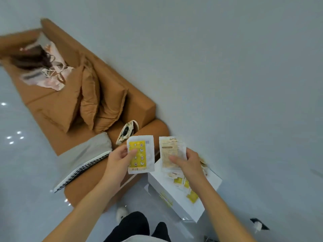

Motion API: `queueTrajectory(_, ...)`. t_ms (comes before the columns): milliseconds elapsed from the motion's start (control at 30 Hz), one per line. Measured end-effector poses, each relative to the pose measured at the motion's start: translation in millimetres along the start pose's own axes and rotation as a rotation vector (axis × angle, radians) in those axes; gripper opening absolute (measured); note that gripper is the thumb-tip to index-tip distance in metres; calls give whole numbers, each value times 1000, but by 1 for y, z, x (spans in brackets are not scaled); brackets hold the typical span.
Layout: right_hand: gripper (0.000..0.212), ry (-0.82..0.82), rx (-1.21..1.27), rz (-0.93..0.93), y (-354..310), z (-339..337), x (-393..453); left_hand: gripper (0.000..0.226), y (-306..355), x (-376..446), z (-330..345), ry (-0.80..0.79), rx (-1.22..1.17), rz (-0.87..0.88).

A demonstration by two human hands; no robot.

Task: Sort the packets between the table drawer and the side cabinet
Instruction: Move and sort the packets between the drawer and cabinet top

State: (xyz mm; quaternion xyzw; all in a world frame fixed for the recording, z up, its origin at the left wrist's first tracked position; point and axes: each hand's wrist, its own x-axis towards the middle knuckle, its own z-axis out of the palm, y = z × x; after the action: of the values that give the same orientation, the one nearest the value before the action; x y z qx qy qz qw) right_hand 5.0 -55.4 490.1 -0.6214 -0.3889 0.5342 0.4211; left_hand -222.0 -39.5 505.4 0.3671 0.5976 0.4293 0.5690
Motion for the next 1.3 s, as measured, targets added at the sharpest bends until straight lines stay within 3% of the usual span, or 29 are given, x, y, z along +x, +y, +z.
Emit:
queueTrajectory(367, 25, -504, -113, -75, -52, 230, -22, 15, 0, -78, -212, 543, -280, 22)
queueTrajectory(500, 31, -660, -134, -79, -54, 338, -38, 17, -13, -108, -308, 699, -314, 27)
queueTrajectory(867, 19, -985, -185, -45, -39, 665, -131, 20, -35, -187, -591, 1034, -408, 66)
queueTrajectory(1067, 17, -1124, -294, -12, -26, 797, -156, 21, -68, -204, -694, 1235, -533, -1)
queueTrajectory(1300, 22, -1259, -433, -3, -3, 959, -134, 23, -101, -163, -803, 1410, -643, -95)
